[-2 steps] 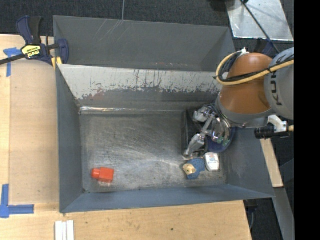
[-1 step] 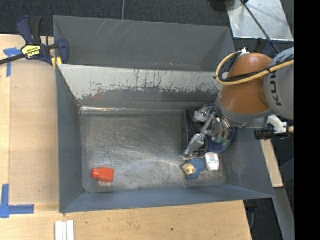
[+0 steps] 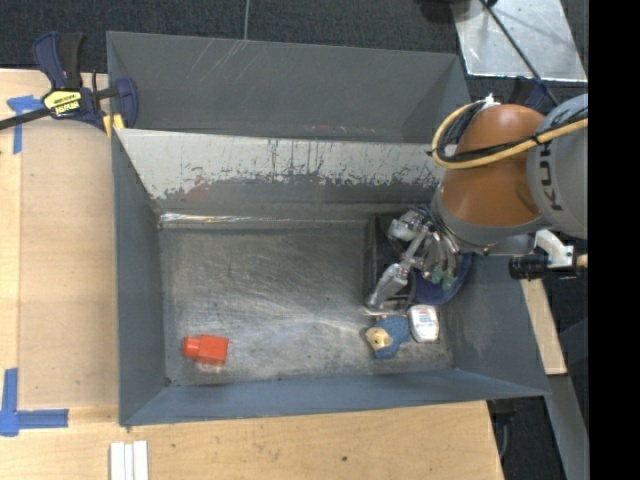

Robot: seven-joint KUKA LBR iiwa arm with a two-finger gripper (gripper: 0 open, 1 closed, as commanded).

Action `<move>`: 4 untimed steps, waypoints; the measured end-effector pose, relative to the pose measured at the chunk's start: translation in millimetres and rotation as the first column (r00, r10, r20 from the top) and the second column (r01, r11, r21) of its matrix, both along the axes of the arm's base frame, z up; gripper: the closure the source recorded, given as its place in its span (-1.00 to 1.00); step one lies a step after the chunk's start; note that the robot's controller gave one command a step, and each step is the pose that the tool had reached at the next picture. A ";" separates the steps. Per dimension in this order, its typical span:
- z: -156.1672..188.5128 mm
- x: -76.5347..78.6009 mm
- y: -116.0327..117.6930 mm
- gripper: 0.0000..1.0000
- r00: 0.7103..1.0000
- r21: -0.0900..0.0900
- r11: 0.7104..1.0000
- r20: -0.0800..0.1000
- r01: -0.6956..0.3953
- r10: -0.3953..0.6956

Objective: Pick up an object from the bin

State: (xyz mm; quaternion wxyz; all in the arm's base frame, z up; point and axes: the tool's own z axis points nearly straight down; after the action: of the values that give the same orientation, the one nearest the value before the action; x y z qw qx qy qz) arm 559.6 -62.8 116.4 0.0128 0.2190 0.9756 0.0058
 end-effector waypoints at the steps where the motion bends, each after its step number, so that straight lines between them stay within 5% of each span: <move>1: 0.0 -0.9 0.2 1.00 1.000 0.002 1.000 -0.006 0.001 -0.001; 2: 85.4 1.8 7.2 1.00 0.999 -0.007 0.999 -0.016 -0.034 0.034; 3: 80.5 -0.2 7.0 -1.00 0.999 -0.006 0.999 -0.024 -0.033 0.033; 4: 2.9 -11.5 -18.5 -1.00 0.995 -0.011 0.994 -0.003 -0.104 0.104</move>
Offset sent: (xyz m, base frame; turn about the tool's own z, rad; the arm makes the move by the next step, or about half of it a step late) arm 0.0000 0.0000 0.0000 0.0000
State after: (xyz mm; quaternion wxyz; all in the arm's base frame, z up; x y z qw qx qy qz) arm 548.1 -81.3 119.3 0.0127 0.1676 0.9858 0.0005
